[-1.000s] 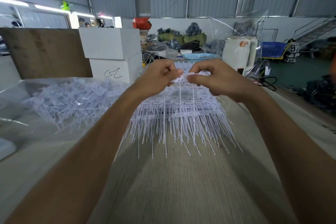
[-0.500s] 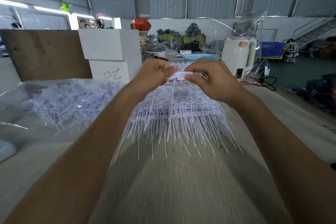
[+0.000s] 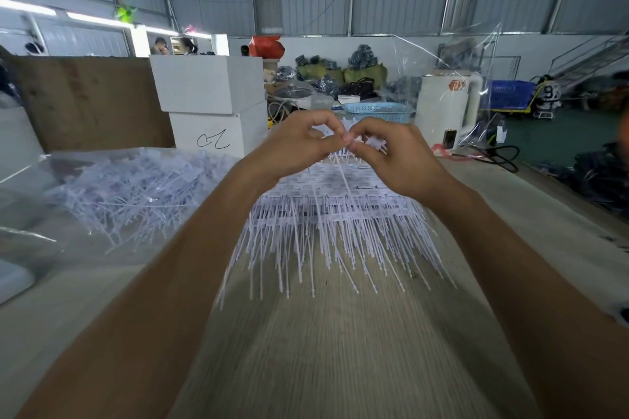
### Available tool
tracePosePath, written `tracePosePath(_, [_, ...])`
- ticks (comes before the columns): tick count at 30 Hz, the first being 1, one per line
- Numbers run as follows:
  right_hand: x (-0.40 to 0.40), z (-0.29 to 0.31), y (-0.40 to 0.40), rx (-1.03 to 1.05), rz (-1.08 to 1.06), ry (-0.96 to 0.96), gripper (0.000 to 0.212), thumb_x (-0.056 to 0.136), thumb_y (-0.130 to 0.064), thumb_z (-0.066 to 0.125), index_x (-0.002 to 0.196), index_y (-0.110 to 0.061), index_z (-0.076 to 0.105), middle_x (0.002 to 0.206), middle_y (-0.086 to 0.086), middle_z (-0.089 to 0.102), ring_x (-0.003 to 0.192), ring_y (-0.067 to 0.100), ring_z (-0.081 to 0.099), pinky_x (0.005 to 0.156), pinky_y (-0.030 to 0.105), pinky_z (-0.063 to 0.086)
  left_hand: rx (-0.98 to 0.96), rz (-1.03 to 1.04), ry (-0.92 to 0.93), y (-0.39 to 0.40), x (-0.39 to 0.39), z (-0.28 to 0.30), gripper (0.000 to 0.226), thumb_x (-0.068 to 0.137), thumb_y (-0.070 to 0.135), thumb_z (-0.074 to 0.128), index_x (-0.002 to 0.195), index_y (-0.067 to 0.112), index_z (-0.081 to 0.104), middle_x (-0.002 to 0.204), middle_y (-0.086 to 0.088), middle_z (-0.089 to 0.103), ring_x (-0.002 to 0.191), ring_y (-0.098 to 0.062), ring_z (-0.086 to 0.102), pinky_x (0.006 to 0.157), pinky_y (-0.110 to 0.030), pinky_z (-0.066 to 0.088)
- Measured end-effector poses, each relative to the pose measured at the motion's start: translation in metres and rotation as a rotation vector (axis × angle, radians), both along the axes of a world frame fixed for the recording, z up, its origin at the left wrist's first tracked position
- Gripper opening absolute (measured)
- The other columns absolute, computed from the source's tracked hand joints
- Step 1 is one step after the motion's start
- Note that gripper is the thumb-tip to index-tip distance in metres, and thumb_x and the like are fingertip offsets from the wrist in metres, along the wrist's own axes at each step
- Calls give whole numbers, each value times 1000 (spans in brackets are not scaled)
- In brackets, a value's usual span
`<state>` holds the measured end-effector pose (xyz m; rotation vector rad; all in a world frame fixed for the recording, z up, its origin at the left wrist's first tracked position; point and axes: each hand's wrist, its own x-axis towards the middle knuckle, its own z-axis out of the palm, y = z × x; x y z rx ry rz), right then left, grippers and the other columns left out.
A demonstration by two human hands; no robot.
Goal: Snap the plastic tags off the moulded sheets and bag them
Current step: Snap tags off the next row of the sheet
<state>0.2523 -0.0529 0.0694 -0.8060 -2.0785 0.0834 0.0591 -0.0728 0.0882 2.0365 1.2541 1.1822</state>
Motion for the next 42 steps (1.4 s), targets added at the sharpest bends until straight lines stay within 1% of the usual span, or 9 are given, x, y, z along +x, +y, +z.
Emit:
tracePosePath(8, [1, 5, 0, -149, 41, 371, 56, 95, -32, 70, 143, -26, 42, 116, -12, 58, 97, 3, 61, 82, 20, 51, 39, 70, -81, 0, 0, 2, 15, 97, 25, 65, 93, 12, 71, 56, 5, 60, 50, -6, 50, 53, -18, 40])
tracePosePath(12, [-1, 7, -2, -111, 37, 266, 40, 99, -34, 63, 136, -24, 53, 131, -16, 54, 111, 0, 55, 90, 21, 47, 35, 3, -173, -2, 4, 4, 15, 97, 22, 66, 97, 7, 71, 66, -7, 62, 55, -9, 53, 51, -16, 42])
tracePosePath(18, [-10, 4, 3, -499, 193, 542, 32, 102, -41, 56, 130, -27, 49, 61, -16, 42, 45, 3, 33, 42, 20, 28, 39, -25, -207, -2, 6, 4, 17, 98, 21, 65, 93, 6, 68, 70, -10, 61, 52, -6, 54, 51, -16, 42])
tracePosePath(25, [-8, 11, 7, -524, 167, 813, 30, 105, -10, 44, 132, -21, 49, 58, -10, 44, 45, 5, 34, 41, 19, 32, -68, 11, -58, 0, 8, 1, 33, 99, 31, 60, 83, 5, 72, 50, 3, 45, 46, -16, 40, 45, -13, 35])
tracePosePath(28, [-13, 10, 4, -408, 49, 816, 26, 105, -11, 43, 128, -21, 51, 84, -4, 52, 44, 1, 42, 40, 19, 37, -94, -92, 77, -8, 27, -5, 33, 101, 43, 55, 88, 19, 75, 56, 0, 55, 50, -14, 44, 49, -17, 39])
tracePosePath(31, [-16, 9, 0, -237, -45, 803, 20, 104, -15, 45, 122, -23, 50, 93, -4, 57, 56, 3, 49, 54, 27, 44, -118, -174, 117, -9, 44, -12, 30, 102, 32, 55, 90, 14, 75, 81, -13, 66, 57, -12, 49, 58, -23, 46])
tracePosePath(35, [-17, 8, 0, -158, -78, 845, 17, 104, -18, 45, 119, -26, 47, 88, -12, 57, 71, -6, 54, 78, 32, 50, -130, -205, 71, -11, 53, -14, 15, 95, 18, 63, 97, 11, 76, 79, 3, 71, 60, -12, 52, 58, -24, 50])
tracePosePath(37, [-18, 8, 0, -188, -77, 841, 18, 104, -21, 46, 121, -26, 46, 94, -12, 58, 79, -4, 56, 86, 32, 51, -110, -199, 73, -11, 54, -14, 15, 93, 16, 63, 97, 9, 75, 83, -14, 71, 64, -18, 51, 63, -33, 48])
tracePosePath(42, [-17, 16, 1, -498, 14, 1087, 42, 96, -38, 66, 130, -24, 47, 93, -2, 61, 67, 4, 58, 56, 22, 46, 1, -167, 71, -10, 53, -13, 15, 93, 12, 62, 89, 2, 71, 91, -22, 69, 58, -16, 52, 57, -28, 47])
